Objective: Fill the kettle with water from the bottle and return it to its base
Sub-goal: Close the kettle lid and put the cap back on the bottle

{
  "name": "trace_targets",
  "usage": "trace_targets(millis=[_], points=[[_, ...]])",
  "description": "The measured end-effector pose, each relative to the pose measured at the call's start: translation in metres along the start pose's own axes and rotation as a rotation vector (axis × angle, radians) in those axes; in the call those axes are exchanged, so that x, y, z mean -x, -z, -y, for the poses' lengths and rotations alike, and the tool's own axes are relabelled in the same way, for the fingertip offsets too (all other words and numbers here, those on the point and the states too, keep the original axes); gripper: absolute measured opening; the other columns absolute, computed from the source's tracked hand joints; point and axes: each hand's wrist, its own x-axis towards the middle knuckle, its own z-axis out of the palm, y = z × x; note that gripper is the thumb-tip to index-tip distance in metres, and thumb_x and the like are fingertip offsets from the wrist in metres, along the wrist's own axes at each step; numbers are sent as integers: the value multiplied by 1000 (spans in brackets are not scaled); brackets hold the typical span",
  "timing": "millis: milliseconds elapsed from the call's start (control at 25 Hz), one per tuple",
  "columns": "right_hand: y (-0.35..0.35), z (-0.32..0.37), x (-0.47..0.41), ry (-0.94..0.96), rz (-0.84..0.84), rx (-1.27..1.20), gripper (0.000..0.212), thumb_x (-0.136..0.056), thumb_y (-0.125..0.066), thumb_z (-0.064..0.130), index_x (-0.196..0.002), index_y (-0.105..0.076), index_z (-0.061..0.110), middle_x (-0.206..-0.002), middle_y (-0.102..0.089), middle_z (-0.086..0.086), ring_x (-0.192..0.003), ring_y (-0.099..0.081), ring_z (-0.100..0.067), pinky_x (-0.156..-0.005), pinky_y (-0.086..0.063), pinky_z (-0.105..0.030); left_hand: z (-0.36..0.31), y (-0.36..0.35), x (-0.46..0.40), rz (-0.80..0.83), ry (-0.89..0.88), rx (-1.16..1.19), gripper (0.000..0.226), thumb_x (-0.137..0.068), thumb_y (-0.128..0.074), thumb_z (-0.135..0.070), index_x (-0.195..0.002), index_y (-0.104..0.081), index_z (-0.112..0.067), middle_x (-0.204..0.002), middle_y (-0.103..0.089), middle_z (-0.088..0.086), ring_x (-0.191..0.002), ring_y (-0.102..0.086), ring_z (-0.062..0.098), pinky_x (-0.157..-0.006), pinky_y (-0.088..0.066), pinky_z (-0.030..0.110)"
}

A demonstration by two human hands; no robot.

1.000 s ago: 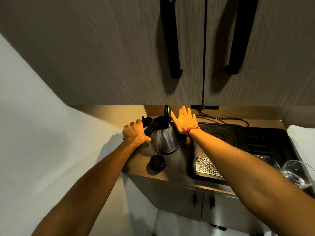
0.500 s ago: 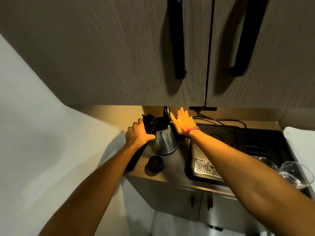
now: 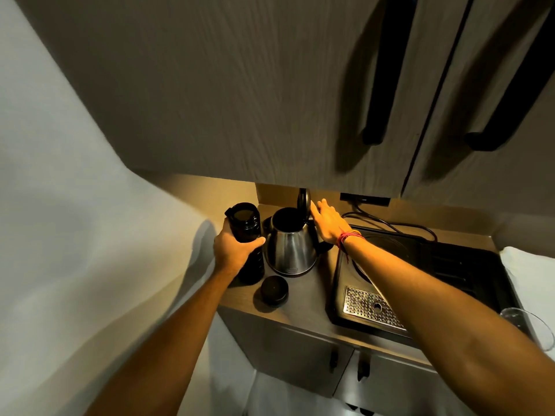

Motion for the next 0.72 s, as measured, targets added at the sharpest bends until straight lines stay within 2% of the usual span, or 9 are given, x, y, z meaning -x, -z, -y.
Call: trace_targets(millis=[120, 280, 360, 400, 480, 560, 640, 720], points=[[-1, 6, -2, 31, 1, 93, 57, -100, -38, 28, -153, -20, 16, -126, -42, -21, -110, -48, -42, -92, -48, -52, 10, 6, 0, -21, 22, 64, 84, -58, -93, -35, -129, -55, -14, -118, -68, 7, -108, -64, 25, -90, -55, 39], [0, 17, -6, 38, 80, 182, 64, -98, -43, 32, -156, -16, 24, -137, -37, -22, -118, -43, -44, -97, -45, -55, 12, 19, -3, 117, 32, 109, 93, -56, -92, -45, -133, -50, -14, -124, -64, 5, -115, -61, 24, -95, -53, 39], [-2, 24, -8, -27, 84, 124, 58, -98, -35, 48, -149, -35, 20, -142, -39, -18, -129, -39, -45, -103, -39, -61, -1, 26, -3, 116, 29, 194, 105, -57, -88, -55, -142, -40, -15, -139, -53, 6, -129, -51, 22, -104, -46, 41], [-2, 27, -7, -95, 66, 43, 64, -96, -28, 59, -138, -49, 16, -140, -43, -14, -130, -41, -43, -105, -37, -62, -11, 30, -2, 43, 1, 220, 107, -63, -83, -60, -147, -33, -16, -148, -44, 6, -136, -42, 21, -109, -41, 41], [-2, 33, -7, -176, 56, -43, 78, -90, -22, 73, -124, -60, 13, -140, -49, -11, -131, -44, -38, -107, -35, -63, -34, 36, -3, -166, -165, 127, 94, -78, -69, -62, -150, -28, -18, -152, -37, 6, -139, -36, 19, -111, -37, 37], [-6, 37, -7, -180, 64, -8, 85, -88, -23, 76, -137, -51, 14, -156, -36, -9, -144, -32, -38, -113, -27, -65, -55, 33, -1, -279, -459, -149, 72, -90, -60, -48, -149, -31, -18, -141, -46, 11, -129, -47, 23, -101, -45, 32], [-11, 38, -3, -153, 32, -4, 86, -90, -21, 73, -152, -31, 15, -166, -16, -4, -153, -13, -35, -117, -14, -64, -73, 14, 8, -118, -644, -330, 61, -94, -54, -33, -149, -32, -16, -134, -52, 14, -115, -57, 26, -90, -54, 36], [-18, 35, 6, -33, -51, 13, 74, -97, -16, 63, -158, -16, 20, -168, -4, 2, -156, 0, -29, -121, -5, -63, -77, -15, 14, 127, -547, -429, 64, -96, -53, -27, -151, -26, -12, -150, -38, 13, -130, -47, 29, -96, -52, 40]])
